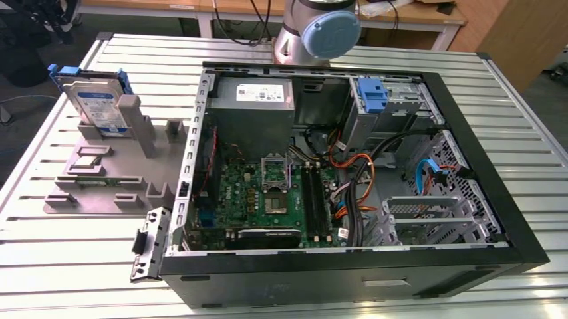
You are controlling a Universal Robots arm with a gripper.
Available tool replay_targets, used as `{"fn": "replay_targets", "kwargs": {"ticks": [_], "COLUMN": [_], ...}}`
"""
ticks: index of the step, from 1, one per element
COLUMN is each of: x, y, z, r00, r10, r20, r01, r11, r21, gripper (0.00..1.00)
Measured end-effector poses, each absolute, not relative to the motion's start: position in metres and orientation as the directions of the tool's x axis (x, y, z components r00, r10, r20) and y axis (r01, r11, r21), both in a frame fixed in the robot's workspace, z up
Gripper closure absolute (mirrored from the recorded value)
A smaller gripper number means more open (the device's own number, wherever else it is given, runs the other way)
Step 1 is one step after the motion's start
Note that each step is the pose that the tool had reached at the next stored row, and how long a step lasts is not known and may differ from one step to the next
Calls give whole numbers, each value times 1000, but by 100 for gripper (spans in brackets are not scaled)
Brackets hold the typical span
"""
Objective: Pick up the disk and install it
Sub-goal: 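Reach for the disk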
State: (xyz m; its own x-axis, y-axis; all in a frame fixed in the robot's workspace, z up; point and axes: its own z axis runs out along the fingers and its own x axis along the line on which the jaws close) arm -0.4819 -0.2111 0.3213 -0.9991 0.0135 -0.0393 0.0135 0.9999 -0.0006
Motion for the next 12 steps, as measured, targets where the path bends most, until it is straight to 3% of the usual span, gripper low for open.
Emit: {"fn": "replay_targets", "kwargs": {"ticks": [12], "x": [-466], "y": [-228], "z": [328], "r00": [-999], "r10": [14], "r20": [-34], "r01": [14], "r11": [1000], "r21": [-1], "gripper": [90]}}
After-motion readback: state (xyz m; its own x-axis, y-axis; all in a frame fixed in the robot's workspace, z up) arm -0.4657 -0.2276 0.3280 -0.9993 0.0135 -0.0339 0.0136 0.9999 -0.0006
